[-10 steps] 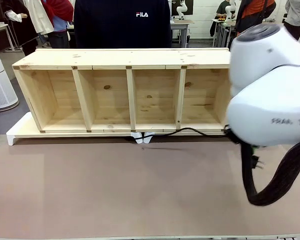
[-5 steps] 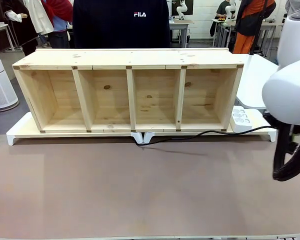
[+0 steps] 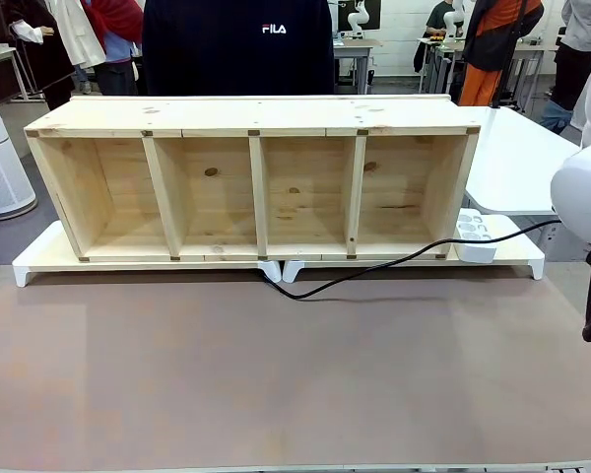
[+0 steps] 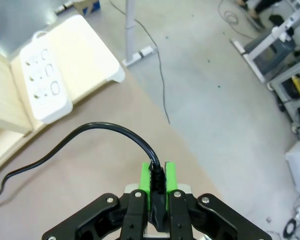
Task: Perform cable management.
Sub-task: Pull the grasped Power Cable to the location of the Power Strip.
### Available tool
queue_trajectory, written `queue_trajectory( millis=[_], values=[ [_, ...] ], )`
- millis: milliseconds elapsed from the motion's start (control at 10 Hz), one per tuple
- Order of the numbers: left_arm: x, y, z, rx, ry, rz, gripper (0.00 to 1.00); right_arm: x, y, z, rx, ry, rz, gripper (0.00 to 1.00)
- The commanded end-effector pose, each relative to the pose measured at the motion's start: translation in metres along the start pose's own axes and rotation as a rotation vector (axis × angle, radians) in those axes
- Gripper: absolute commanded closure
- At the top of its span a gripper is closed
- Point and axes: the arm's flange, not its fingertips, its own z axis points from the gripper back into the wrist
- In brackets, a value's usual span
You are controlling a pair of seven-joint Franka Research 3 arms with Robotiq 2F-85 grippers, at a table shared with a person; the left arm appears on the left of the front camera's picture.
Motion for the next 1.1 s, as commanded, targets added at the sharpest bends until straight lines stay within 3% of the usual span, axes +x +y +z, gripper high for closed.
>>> queue_trajectory(
  millis=[0, 600, 1000],
  values=[
    [0.000, 0.001, 0.000, -0.001, -0.001, 0.002, 0.00, 0.005, -0.003, -0.018, 0.039, -0.024, 0.012, 0.85],
    [0.000, 0.001, 0.000, -0.001, -0.001, 0.002, 0.00, 0.039, 0.024, -0.006, 0.297, -0.024, 0.103, 0.85],
    [0.000, 0.001, 0.000, -0.001, -0.001, 0.002, 0.00, 0.062, 0.045, -0.001, 0.257, -0.080, 0.252, 0.85]
  ],
)
